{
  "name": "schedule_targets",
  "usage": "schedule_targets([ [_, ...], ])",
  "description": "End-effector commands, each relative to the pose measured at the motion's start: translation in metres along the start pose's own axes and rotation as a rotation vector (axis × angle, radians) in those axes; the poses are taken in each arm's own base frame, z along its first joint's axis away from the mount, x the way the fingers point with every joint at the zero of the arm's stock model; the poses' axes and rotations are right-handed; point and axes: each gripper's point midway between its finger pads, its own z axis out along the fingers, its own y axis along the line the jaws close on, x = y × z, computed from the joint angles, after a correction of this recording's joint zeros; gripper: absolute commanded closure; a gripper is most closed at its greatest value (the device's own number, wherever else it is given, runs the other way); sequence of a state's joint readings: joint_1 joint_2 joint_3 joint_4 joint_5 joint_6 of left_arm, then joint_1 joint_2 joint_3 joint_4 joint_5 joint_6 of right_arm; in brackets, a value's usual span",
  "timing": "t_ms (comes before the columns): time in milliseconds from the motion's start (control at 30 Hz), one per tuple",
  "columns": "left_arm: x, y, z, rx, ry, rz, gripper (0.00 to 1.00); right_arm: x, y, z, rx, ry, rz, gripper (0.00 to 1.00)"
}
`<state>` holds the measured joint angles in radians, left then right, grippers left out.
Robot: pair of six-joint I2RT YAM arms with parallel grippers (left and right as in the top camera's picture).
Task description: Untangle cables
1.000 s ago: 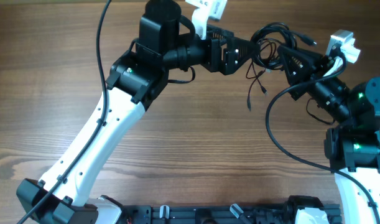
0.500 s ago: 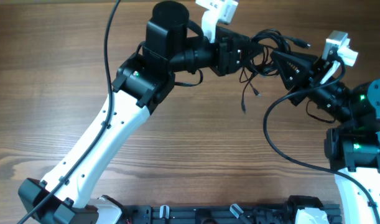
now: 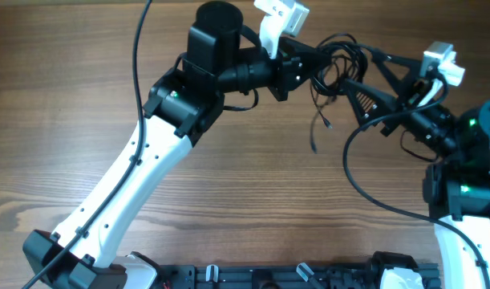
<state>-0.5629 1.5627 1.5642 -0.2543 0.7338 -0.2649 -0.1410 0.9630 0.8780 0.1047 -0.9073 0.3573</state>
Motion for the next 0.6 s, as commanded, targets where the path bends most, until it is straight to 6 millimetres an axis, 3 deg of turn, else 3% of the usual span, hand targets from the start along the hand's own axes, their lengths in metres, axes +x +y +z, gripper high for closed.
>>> schedule_targets([
  [0, -0.012, 0.001, -0.014, -0.017, -0.029, 0.157, 0.96, -0.012, -0.015, -0.01, 0.071, -0.03, -0.019, 0.0],
  [133, -0.008, 0.002, -0.014, -0.017, -0.013, 0.276, 0.96, -0.015, -0.022, -0.015, 0.097, -0.039, -0.021, 0.0],
  [567, -0.004, -0.007, -0.014, 0.034, -0.001, 0.335, 0.96, -0.013, -0.021, -0.015, 0.092, -0.029, -0.053, 0.03],
])
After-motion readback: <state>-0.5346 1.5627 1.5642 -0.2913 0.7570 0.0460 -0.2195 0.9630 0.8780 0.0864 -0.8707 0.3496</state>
